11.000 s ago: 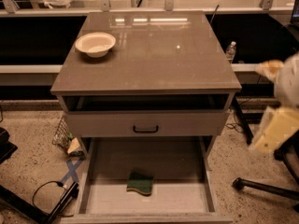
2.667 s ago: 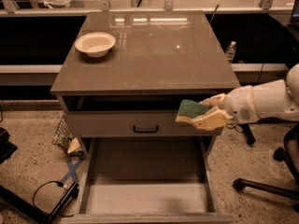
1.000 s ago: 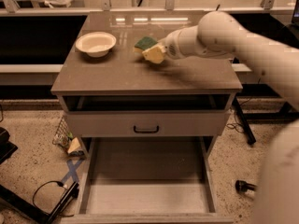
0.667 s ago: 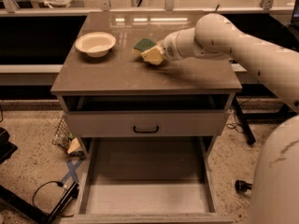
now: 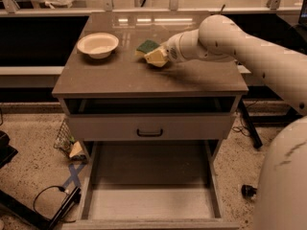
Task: Pick sponge from middle drawer and place on counter
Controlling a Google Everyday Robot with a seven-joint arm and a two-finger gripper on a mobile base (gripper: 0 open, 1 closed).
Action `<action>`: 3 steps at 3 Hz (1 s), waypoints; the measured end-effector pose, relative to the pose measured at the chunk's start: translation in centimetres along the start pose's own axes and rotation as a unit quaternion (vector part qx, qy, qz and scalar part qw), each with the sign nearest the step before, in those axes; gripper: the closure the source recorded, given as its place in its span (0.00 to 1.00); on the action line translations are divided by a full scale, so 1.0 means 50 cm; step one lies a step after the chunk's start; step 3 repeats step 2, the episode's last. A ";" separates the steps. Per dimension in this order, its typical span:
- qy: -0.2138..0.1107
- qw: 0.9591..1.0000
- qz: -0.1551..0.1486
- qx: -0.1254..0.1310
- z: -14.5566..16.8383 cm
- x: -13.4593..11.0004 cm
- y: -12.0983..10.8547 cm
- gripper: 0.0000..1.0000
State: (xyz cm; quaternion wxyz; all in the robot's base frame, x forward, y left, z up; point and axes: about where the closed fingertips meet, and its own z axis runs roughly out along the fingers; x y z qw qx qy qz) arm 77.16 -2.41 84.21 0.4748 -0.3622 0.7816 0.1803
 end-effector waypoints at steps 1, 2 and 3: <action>0.000 1.000 0.000 -0.002 0.004 0.000 0.004 0.08; 0.001 1.000 0.000 -0.003 0.007 0.001 0.006 0.00; 0.001 1.000 0.000 -0.003 0.007 0.001 0.006 0.00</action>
Offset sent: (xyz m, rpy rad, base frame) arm -0.0001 0.0027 -0.0014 0.0003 0.0021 0.0037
